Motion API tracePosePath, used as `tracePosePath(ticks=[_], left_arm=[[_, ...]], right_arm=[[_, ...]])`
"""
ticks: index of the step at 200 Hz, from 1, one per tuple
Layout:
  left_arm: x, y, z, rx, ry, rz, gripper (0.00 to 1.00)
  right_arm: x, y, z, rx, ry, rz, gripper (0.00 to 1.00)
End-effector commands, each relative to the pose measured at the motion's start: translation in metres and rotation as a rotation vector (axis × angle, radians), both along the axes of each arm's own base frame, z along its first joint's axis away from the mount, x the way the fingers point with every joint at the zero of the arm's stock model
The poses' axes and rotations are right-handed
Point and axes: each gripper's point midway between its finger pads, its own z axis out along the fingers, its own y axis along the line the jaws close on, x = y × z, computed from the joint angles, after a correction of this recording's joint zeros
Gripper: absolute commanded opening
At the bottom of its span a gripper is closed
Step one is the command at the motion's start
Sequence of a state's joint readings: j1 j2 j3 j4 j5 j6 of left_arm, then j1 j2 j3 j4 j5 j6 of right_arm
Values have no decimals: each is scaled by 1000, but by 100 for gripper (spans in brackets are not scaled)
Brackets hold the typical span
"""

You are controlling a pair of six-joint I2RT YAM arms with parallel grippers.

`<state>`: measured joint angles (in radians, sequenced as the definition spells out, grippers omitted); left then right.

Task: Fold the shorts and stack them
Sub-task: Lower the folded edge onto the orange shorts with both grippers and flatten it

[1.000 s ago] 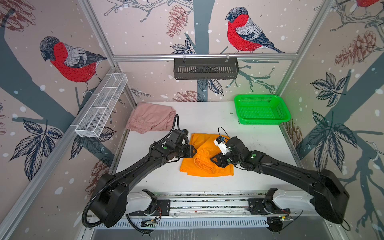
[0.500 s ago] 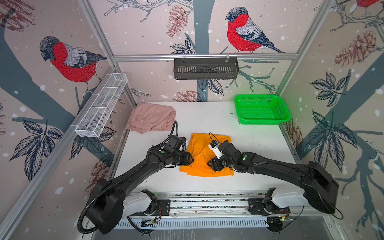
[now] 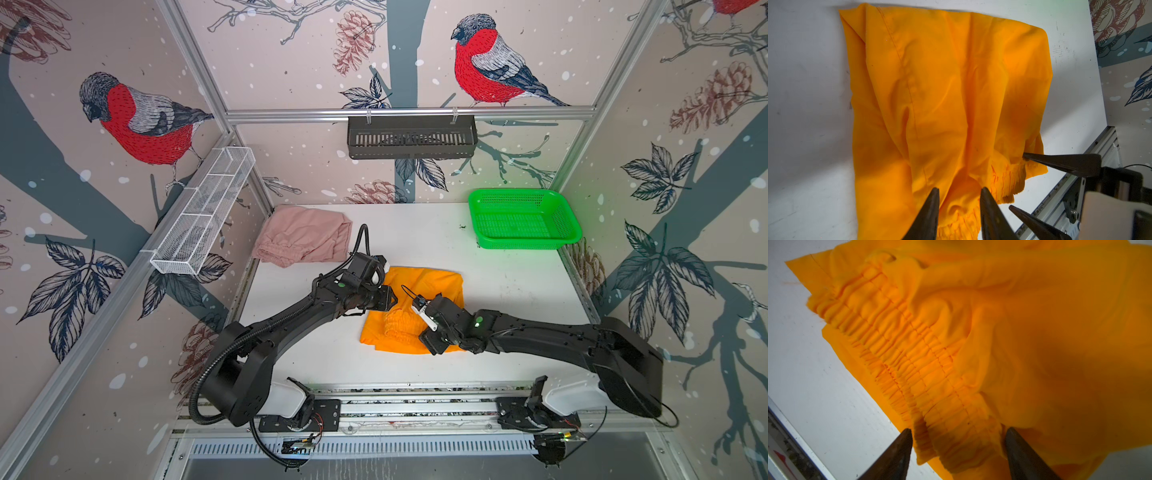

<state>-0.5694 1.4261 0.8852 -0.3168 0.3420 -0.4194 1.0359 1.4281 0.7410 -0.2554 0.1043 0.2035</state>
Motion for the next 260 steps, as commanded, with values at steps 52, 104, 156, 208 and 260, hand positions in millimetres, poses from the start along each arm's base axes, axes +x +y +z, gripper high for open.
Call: tracePosePath(ticks=[52,104,156,208,260], left_arm=[[44,-30,17,-74,-120,-27,29],[35,-31,-60,-34,20,-36,22],[25,-29,-79,-36,63,-33,17],[39,-30,8,-105,-107,-8,40],[8,-23,16,-156,-95,25,33]], right_arm=[[-2,-2,-10,-96,-54,24,16],[-18,8,14,12,-26,85,8],[-19,-2,25,152,82,28,58],[42,-6,121,487,-49,-123,52],[56,8,82,448,52,-185,42]])
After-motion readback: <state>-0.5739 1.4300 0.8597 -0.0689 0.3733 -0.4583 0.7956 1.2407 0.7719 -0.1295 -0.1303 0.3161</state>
